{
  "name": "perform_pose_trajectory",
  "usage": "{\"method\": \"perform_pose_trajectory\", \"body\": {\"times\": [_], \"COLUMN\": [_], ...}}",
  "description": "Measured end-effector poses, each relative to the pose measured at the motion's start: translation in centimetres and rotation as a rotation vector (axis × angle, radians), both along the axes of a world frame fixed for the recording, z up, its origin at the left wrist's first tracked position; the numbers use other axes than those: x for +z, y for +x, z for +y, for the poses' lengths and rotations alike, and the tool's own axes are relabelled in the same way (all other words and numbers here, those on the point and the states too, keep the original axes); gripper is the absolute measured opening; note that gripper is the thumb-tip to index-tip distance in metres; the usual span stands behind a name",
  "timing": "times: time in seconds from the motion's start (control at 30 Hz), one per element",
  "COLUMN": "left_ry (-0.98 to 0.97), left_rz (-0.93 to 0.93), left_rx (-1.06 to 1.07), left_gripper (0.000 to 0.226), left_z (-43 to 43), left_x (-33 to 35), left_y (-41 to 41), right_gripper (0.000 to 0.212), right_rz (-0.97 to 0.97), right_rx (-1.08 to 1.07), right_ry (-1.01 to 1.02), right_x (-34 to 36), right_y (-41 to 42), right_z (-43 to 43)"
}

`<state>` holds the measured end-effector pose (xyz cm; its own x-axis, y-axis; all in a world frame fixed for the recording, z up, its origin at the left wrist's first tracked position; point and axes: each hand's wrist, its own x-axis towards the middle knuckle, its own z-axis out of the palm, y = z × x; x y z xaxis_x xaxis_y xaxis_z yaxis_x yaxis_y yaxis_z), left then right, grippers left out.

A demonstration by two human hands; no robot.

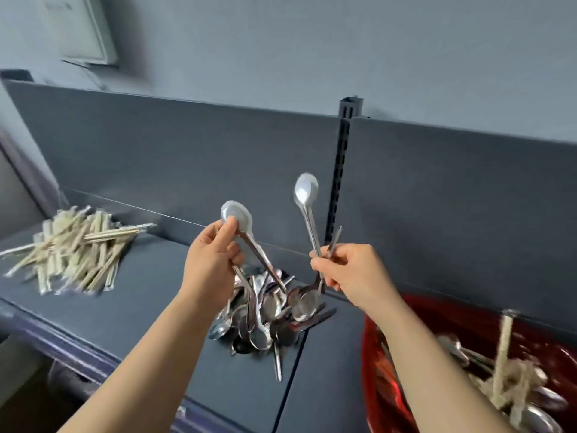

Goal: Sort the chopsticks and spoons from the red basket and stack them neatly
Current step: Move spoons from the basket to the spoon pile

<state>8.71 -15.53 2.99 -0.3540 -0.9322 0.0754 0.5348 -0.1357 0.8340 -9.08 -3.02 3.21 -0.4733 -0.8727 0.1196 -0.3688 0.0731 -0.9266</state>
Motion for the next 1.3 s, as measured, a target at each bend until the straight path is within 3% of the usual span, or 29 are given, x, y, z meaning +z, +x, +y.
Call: {"method": "perform_pose_trajectory", "body": {"times": [0.27, 0.43, 0.73, 0.93, 1.07, 1.3], "left_ry": [0.108, 0.150, 0.232, 0.319, 0.250, 0.058], "left_rz": [-0.085, -0.108, -0.200, -0.320, -0.452, -0.654], "left_rx": [0.296, 0.276, -0.051, -0.130, -0.138, -0.049], "left_gripper": [0.017, 0.018, 0.025, 0.028, 0.029, 0.014], "left_z": [-9.8, -14.5, -16.0, -15.5, -15.6, -15.9], "left_x": [-2.0, -2.9, -6.2, -9.4, -11.6, -13.9], "left_y": [18.2, 23.2, 15.2, 8.6, 6.0, 4.2], "right_gripper": [0.008, 0.006, 0.009, 0.008, 0.017, 0.005], "right_rz": [0.024, 0.000, -0.035, -0.091, -0.090, 0.065], "right_rx": [0.164, 0.117, -0.171, -0.205, -0.221, -0.358], "right_ry": [0.088, 0.111, 0.328, 0.491, 0.488, 0.392], "right_x": [-2.2, -3.2, -6.3, -9.2, -10.9, -12.7], "right_y": [15.4, 20.6, 16.7, 13.3, 12.2, 11.2], "right_z": [-13.8, -18.4, -15.6, -14.2, -14.6, -15.2]}}
